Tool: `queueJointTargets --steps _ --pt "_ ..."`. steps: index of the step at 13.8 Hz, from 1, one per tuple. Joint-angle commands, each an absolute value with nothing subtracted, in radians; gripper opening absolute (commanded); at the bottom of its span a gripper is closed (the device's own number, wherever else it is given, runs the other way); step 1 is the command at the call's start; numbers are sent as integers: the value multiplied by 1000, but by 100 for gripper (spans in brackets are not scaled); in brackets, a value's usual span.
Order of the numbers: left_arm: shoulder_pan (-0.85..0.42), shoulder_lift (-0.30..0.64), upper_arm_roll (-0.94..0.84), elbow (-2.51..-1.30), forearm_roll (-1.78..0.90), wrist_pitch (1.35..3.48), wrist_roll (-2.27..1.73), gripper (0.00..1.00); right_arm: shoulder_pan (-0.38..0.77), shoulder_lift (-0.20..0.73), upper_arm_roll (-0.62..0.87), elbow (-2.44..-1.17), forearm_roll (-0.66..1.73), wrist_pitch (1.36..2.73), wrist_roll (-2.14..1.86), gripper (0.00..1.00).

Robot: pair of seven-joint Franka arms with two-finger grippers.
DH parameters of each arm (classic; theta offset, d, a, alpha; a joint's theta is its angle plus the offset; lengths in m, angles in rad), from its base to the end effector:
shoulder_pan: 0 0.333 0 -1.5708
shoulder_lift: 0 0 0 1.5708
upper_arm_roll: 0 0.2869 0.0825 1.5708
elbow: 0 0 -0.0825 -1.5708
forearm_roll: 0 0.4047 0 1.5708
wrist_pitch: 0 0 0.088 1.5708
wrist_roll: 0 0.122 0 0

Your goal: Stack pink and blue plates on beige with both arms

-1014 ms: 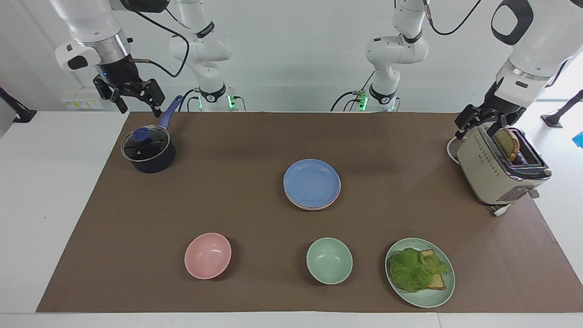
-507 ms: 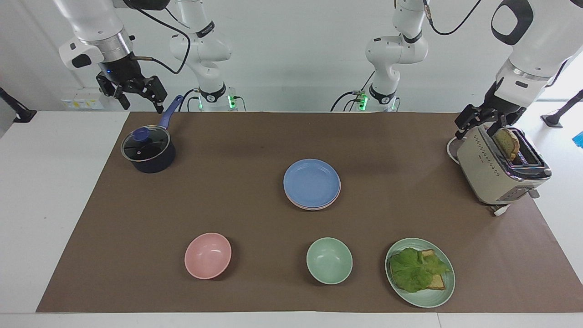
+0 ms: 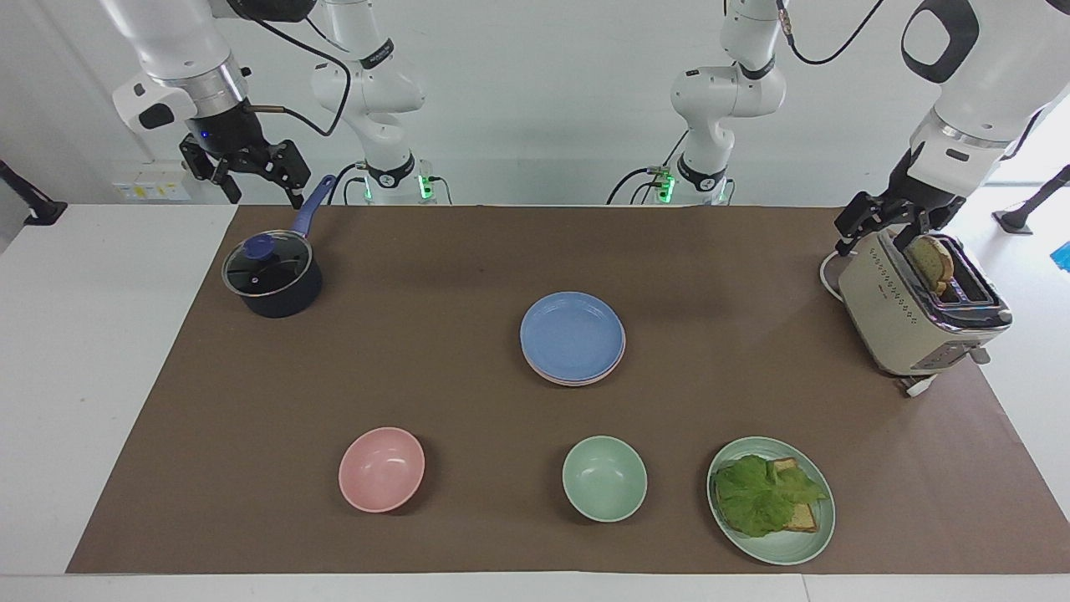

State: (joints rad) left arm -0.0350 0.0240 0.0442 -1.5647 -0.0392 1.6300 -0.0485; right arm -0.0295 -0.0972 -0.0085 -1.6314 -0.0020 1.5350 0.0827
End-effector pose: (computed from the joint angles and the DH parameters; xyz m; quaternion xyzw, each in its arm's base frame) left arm 0.5885 0.0006 0.5749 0.9992 0.0296 0.0203 0.0195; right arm 0.5434 -0.0211 0.6019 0.9982 -0.0603 0.0004 0.0006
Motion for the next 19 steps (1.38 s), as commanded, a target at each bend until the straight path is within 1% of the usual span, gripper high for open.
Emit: queueJointTargets --steps 1,8,19 --pt "-48 15 54 -1566 -21 1617 -51 100 -34 -123 -6 -1664 -14 1549 54 100" --pt "-48 15 54 -1566 -21 1617 -51 100 -34 -120 -6 -1655 -12 1528 54 100" --pt "-48 15 54 -1566 -21 1617 -51 100 -35 -121 -8 -1663 -31 1543 23 100"
